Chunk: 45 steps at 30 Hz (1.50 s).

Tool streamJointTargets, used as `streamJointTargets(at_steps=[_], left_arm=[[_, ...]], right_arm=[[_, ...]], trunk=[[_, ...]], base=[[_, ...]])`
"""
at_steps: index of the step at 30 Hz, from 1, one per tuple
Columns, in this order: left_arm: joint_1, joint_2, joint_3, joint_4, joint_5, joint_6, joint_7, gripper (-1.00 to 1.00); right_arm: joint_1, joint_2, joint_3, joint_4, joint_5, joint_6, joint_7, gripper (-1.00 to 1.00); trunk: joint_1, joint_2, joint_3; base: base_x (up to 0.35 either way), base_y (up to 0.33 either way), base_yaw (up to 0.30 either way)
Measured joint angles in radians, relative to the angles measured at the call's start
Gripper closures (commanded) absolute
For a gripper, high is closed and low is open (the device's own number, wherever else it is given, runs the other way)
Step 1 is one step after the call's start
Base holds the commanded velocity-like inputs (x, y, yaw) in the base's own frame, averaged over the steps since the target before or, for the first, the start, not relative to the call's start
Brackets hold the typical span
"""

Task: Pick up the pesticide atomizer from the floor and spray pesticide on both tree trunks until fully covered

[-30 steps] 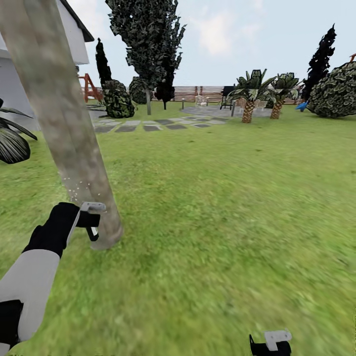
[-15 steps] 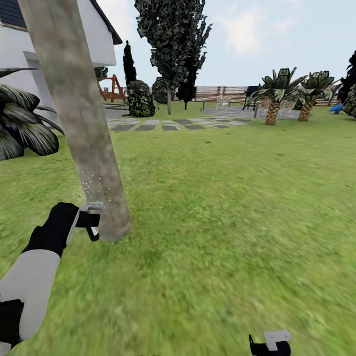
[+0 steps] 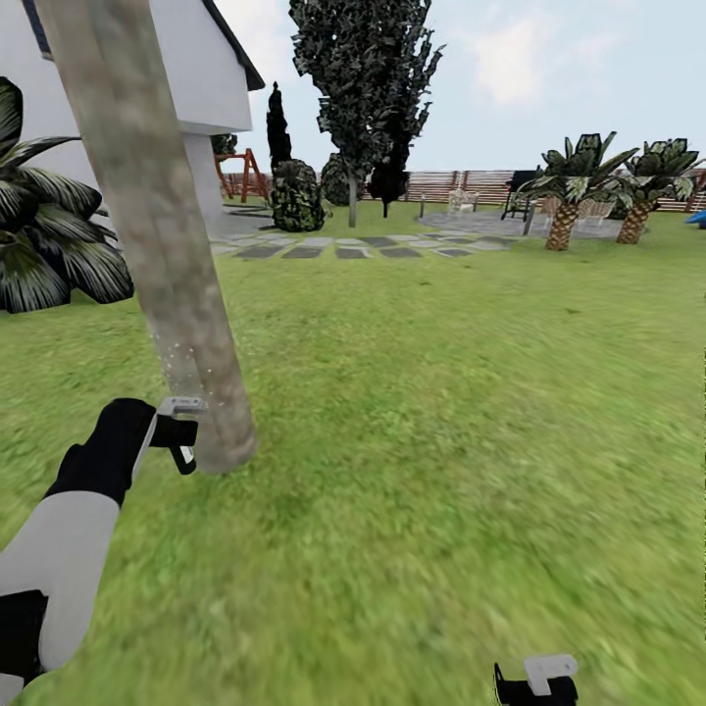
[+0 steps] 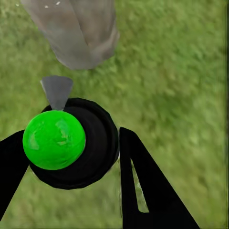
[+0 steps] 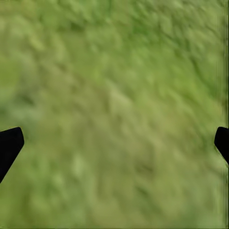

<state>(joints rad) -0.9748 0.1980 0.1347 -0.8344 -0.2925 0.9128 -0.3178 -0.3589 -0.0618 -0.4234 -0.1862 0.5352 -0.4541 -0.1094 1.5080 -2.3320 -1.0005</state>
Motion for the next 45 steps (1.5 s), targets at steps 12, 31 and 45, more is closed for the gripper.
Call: streamJointTargets(at_steps=[12, 31, 45], left_arm=[[-0.003, 0.013, -0.001, -0.038, -0.006, 0.028, 0.0, 1.0], [0.007, 0.003, -0.006, -0.103, -0.01, 0.032, 0.001, 1.0], [0.008, 0.013, 0.003, -0.104, -0.011, 0.031, 0.002, 1.0]], right_arm=[[0.0, 0.001, 0.0, 0.0, 0.0, 0.001, 0.0, -1.0], [0.0, 0.0, 0.0, 0.0, 0.0, 0.0, 0.0, -1.0], [0.0, 0.0, 0.0, 0.0, 0.0, 0.002, 0.0, -1.0]], trunk=[[0.0, 0.0, 0.0], [0.0, 0.0, 0.0], [0.0, 0.0, 0.0]], base=[[0.157, -0.096, 0.02], [0.022, -0.137, 0.139], [0.272, -0.142, 0.002]])
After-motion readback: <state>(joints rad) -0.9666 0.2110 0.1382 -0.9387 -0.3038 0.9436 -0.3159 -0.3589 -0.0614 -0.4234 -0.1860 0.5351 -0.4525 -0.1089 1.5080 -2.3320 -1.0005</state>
